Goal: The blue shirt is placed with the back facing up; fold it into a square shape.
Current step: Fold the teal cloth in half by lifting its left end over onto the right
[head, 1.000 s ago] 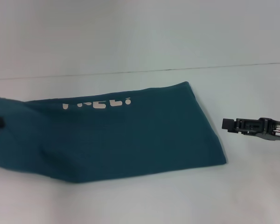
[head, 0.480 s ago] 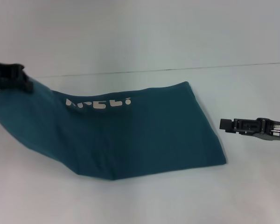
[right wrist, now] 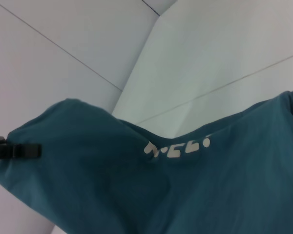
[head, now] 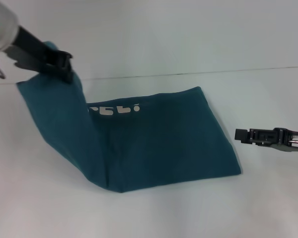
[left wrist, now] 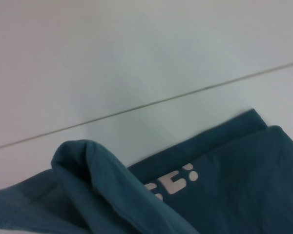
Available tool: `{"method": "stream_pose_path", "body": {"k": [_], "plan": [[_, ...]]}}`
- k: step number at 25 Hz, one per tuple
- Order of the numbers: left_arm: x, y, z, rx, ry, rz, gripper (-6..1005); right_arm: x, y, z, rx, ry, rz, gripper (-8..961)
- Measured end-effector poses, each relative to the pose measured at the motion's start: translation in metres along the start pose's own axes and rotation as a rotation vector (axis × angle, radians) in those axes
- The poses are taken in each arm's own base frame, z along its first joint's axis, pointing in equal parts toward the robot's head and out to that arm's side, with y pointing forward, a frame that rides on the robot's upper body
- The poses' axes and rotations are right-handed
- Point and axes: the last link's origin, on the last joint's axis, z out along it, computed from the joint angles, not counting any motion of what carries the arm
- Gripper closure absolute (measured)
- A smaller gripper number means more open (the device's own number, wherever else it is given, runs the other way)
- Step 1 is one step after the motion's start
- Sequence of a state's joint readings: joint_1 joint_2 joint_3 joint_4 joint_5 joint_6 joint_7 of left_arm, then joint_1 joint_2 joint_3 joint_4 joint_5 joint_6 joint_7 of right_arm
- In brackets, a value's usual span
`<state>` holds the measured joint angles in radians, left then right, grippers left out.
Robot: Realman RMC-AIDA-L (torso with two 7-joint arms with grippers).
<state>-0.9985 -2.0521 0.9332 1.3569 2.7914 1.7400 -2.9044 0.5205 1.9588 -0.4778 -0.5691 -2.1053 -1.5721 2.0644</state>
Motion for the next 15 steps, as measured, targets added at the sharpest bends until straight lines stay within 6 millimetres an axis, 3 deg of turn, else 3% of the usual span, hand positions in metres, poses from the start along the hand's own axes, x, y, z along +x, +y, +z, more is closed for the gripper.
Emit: {"method": "stream_pose_path", "body": {"k": [7, 15], "plan": [[0.018, 0.055, 0.024, 0.056, -0.029, 0.219, 952, 0.003, -0.006, 0.000, 0.041, 0.033, 0.017, 424], [0.018, 0.120, 0.063, 0.086, -0.032, 0.440, 952, 0.002, -0.007, 0.002, 0.046, 0.031, 0.019, 425]]}}
